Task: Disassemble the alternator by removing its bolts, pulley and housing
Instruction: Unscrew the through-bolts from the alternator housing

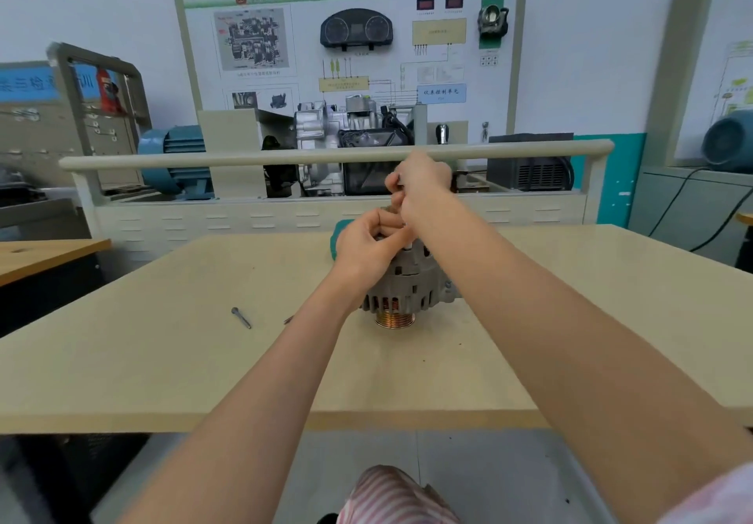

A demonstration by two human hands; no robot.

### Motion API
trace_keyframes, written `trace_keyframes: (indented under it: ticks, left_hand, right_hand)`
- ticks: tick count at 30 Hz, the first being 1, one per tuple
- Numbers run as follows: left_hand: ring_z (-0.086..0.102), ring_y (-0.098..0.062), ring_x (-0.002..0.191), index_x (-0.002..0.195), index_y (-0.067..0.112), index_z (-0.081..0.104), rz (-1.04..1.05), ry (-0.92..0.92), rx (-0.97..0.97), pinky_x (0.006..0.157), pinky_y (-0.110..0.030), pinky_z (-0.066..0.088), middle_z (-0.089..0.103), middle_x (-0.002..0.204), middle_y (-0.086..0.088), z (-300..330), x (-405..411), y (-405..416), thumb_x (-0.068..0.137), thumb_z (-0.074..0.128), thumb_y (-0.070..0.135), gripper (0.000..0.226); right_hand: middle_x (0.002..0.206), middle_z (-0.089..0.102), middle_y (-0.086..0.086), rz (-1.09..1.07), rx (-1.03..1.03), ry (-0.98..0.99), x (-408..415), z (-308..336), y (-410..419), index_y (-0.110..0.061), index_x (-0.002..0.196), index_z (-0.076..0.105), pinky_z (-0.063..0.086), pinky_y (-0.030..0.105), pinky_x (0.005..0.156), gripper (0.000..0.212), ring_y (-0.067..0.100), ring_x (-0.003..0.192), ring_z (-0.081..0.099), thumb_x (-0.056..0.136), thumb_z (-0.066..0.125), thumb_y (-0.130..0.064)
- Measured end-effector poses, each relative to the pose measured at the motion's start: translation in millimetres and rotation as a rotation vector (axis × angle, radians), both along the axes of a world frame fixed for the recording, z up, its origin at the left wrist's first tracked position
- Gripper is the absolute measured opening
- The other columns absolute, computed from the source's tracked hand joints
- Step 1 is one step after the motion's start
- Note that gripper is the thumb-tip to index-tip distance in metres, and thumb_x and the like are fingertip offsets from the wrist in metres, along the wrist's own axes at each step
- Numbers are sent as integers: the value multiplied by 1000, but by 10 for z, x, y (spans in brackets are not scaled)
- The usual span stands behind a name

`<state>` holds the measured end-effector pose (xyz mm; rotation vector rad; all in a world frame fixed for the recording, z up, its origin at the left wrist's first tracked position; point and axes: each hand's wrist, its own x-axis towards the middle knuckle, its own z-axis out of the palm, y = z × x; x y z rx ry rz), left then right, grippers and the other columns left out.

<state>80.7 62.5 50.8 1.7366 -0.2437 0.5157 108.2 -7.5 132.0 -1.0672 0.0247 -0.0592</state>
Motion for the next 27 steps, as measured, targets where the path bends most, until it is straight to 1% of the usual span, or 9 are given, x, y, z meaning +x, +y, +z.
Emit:
trace_keyframes:
  ticks: [3, 7, 12, 15, 17, 20, 22, 25, 27]
  left_hand:
    - [61, -17, 84, 78, 22, 59, 18, 7, 19, 82, -37, 49, 64, 76, 3, 14, -12, -17, 86, 65, 13, 14]
    - [64, -24, 91, 83, 20, 61, 11, 8, 37, 85, -40, 49, 68, 87, -6, 13, -22, -12, 84, 68, 21, 7]
    - [62, -16, 83, 82, 18, 61, -23, 35, 26, 78, -32, 49, 68, 85, -3, 26, -17, 22, 83, 70, 20, 9]
    - [64, -22, 89, 84, 18, 63, 10, 25, 37, 86, -40, 50, 69, 88, -6, 22, -2, 4, 83, 70, 21, 8]
    - [65, -25, 94, 83, 21, 63, 26, 19, 54, 91, -45, 51, 69, 89, -5, 27, -7, -15, 84, 68, 19, 5]
    - [65, -25, 96, 79, 24, 60, 46, 22, 74, 93, -49, 49, 69, 89, -4, 34, -16, -30, 85, 63, 13, 14]
    - [65, -26, 98, 80, 23, 60, 47, 31, 69, 94, -48, 49, 69, 90, -5, 29, -20, -16, 85, 63, 12, 13]
    - [65, -23, 94, 84, 21, 60, 8, 32, 57, 88, -40, 51, 69, 89, -5, 24, -19, 10, 84, 66, 17, 7]
    - [64, -16, 86, 87, 20, 61, -8, 34, 46, 76, -29, 48, 70, 90, -6, 17, -24, 21, 84, 67, 21, 7]
  right_hand:
    - [64, 46, 3, -126, 110, 3, -20, -9, 29, -7, 92, 46, 21, 13, 28, 10, 7, 36, 41, 92, 36, -4]
    - [42, 40, -3, 262, -57, 53, 30, 67, -98, -11, 79, 44, 16, 14, 29, 23, 3, 26, 31, 95, 29, -7]
    - [42, 38, -10, 630, -87, 16, 82, 42, -239, 0, 102, 52, 16, 12, 31, 22, 2, 28, 31, 99, 32, -8]
    - [44, 40, -8, 483, 6, 52, 73, 45, -215, -6, 87, 49, 18, 13, 28, 21, 1, 28, 34, 97, 30, -5]
    - [54, 44, -2, 161, 92, 43, 20, 2, -117, -9, 80, 44, 22, 15, 27, 18, 4, 32, 38, 93, 33, -3]
    - [75, 53, 8, -296, 211, -44, -20, -54, 33, -7, 105, 38, 33, 12, 29, 14, 11, 46, 49, 93, 40, 0]
    - [77, 54, 9, -265, 171, -40, -44, -46, 61, -6, 109, 40, 30, 12, 28, 15, 11, 45, 48, 94, 39, -3]
    - [55, 48, 3, 8, -50, 24, -33, 19, 14, -9, 79, 45, 21, 14, 28, 19, 7, 34, 38, 93, 32, -5]
    - [42, 44, -3, 216, -165, 27, 4, 51, -43, -9, 76, 47, 19, 15, 29, 24, 4, 29, 35, 93, 30, -6]
